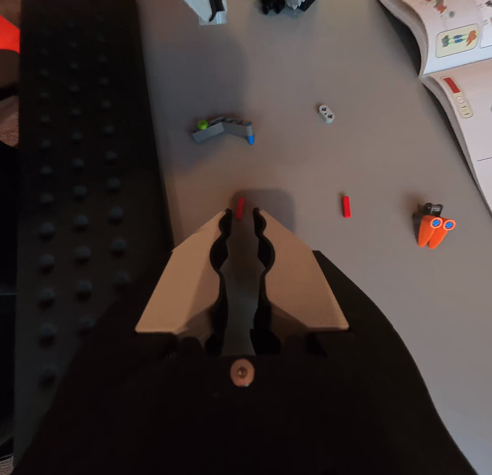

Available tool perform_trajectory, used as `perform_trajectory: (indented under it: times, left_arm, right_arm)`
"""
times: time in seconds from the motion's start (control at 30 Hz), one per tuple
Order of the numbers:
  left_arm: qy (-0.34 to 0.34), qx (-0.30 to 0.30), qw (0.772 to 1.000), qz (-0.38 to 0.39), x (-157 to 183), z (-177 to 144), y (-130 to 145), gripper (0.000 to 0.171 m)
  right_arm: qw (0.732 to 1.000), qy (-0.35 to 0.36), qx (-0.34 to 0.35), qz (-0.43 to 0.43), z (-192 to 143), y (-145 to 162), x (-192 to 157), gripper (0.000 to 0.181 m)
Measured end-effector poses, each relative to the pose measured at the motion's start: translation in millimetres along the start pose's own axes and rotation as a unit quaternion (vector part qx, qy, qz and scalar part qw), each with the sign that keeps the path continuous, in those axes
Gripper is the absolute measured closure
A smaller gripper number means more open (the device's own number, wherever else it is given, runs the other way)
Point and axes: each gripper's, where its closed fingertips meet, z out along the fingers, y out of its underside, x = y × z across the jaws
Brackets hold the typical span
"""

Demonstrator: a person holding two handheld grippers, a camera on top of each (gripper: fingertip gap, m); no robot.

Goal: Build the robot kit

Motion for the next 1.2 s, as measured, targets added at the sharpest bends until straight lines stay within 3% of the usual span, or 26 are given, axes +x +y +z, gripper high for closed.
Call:
perform_trajectory:
  times: [0.07, 0.27, 0.4, 0.57, 0.77, 1.07, 1.2]
  left_arm:
    - [-0.002, 0.002, 1.0, -0.001, -2, 0, 0, 0.166]
    - [0.01, 0.012, 1.0, -0.012, -3, 9, -3, 0.166]
    - [0.064, 0.012, 0.998, -0.025, 10, 27, -5, 0.166]
    - [0.135, 0.034, 0.99, -0.021, 28, 45, -23, 0.166]
    - [0.212, 0.061, 0.975, 0.004, 37, 48, -46, 0.167]
    - [0.287, 0.082, 0.951, -0.079, 36, 52, -97, 0.167]
    - [0.306, 0.094, 0.944, -0.083, 47, 52, -106, 0.167]
  right_arm:
    - [1.0, 0.003, -0.004, -0.01, 0, 1, 1, 0.177]
    - [0.999, 0.015, -0.004, -0.034, 0, 1, 4, 0.177]
    - [0.997, 0.052, 0.022, -0.06, -7, -8, 13, 0.177]
    - [0.989, 0.104, 0.089, -0.056, -30, -27, 37, 0.178]
    - [0.982, 0.111, 0.154, -0.018, -49, -42, 62, 0.178]
    - [0.968, 0.076, 0.239, 0.01, -72, -99, 137, 0.177]
    - [0.962, 0.082, 0.261, 0.011, -78, -95, 142, 0.178]
